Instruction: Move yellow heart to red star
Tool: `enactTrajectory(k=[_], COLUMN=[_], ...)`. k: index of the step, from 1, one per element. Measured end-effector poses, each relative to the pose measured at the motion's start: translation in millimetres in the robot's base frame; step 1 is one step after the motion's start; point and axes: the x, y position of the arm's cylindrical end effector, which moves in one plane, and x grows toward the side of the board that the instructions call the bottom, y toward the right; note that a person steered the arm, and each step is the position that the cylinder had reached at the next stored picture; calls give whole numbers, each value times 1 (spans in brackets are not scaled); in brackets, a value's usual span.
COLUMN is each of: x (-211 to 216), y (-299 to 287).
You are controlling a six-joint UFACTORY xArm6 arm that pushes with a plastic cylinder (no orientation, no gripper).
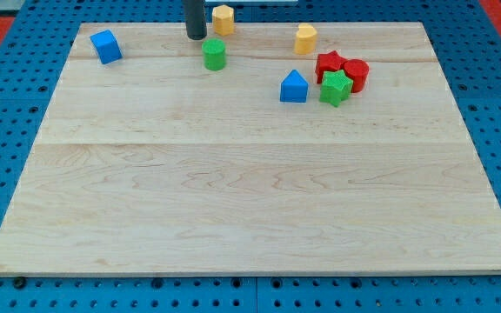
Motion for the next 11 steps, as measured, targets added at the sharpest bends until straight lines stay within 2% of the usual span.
enactTrajectory(k=[2, 4, 6, 7, 9, 11], x=[10, 53, 32, 0, -13, 38], y=[21, 111, 85, 100, 179, 169])
